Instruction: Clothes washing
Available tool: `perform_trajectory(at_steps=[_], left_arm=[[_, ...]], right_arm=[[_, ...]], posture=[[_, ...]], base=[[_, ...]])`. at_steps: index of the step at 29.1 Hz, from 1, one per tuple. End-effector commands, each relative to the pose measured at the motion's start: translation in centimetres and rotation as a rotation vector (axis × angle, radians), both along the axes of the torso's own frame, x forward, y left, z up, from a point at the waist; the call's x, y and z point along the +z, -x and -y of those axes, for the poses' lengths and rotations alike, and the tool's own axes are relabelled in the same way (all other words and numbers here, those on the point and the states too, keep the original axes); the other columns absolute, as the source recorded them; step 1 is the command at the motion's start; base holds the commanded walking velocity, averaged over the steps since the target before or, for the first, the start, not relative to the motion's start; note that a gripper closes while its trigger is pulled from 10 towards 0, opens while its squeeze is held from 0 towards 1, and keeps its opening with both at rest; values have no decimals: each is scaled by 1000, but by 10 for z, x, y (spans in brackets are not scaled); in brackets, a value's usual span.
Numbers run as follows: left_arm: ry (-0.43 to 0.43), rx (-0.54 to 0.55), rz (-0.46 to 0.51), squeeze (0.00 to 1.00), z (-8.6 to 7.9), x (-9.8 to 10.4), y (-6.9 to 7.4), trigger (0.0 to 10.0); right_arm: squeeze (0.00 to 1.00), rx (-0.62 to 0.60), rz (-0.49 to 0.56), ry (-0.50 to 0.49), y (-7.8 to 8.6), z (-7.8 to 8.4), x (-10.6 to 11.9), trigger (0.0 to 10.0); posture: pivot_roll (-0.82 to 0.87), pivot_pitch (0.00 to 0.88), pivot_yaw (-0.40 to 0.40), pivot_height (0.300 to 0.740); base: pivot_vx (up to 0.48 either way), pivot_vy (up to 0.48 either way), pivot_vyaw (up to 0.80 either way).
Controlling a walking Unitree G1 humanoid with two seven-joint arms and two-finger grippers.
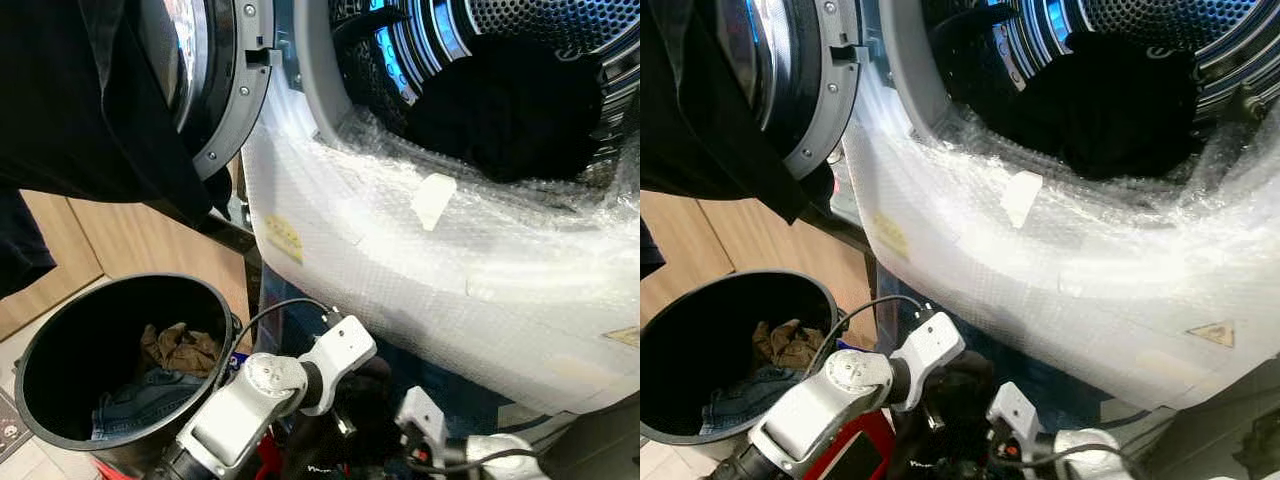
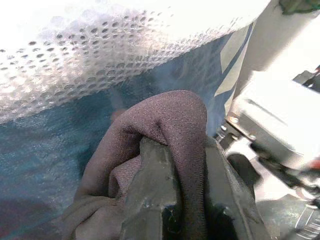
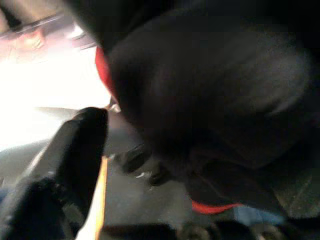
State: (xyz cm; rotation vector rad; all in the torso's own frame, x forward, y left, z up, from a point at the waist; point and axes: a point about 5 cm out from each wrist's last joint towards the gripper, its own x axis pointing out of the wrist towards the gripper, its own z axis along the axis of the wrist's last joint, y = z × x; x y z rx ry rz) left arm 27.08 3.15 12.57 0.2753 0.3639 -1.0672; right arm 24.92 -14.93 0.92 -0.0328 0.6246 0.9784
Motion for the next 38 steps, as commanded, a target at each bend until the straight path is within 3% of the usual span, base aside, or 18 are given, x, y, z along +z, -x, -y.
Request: perform_trajectory(at_steps=[1, 2, 4, 9, 12, 17, 19, 23, 33, 34, 35, 36, 38], left_arm=[[20, -4, 27, 0, 3, 7, -2, 0], [25, -5, 21, 0, 4, 7, 0, 0], [33, -5, 14, 0, 5, 7, 2, 0], [40, -1, 5, 0, 5, 6, 6, 0], [50, 3, 10, 0, 7, 8, 7, 0], [65, 5, 15, 0, 8, 12, 6, 0], [72, 4, 18, 0, 8, 15, 6, 0], [84, 4, 30, 0, 9, 20, 6, 0], [111, -2, 20, 0, 11, 26, 6, 0], [112, 0, 20, 0, 11, 26, 6, 0], [112, 1, 20, 0, 11, 27, 6, 0], [116, 3, 19, 0, 11, 27, 6, 0], [120, 6, 18, 0, 11, 28, 5, 0]], right_arm=[[1000, -146, -19, 52, -8, 9, -5, 10000], [0, -222, -53, 79, -11, 11, -10, 10000], [0, -235, -53, 77, -11, 11, -11, 10000], [0, -303, -87, -44, -10, 10, -12, 10000], [0, -364, -120, -172, -11, 13, -9, 10000], [0, -286, -154, -321, -5, 7, -3, 10000], [0, -193, -153, -391, 3, 2, 1, 10000], [0, -94, -163, -415, 11, -6, 5, 10000], [0, -95, -156, -390, 9, -14, 0, 10000], [0, -104, -160, -398, 8, -14, 0, 7843], [0, -111, -164, -403, 8, -14, 0, 7843], [0, -123, -169, -424, 7, -14, 1, 0], [0, -125, -170, -446, 6, -15, 3, 0]], posture=[[252, 1, -80, 740], [252, 0, -80, 740], [252, 0, -79, 740], [257, 0, -83, 740], [261, 0, -84, 740], [263, 0, -81, 740], [265, 0, -81, 740], [266, 0, -81, 740], [268, 0, -75, 740], [269, 0, -75, 740], [269, 0, -75, 740], [270, 0, -75, 740], [269, 0, -76, 740]], base=[[0, 0, 0], [0, 0, 0], [0, 0, 0], [0, 0, 0], [0, 0, 0], [0, 0, 0], [0, 0, 0], [0, 0, 0], [0, 0, 0], [0, 0, 0], [0, 0, 0], [0, 0, 0], [0, 0, 0]])
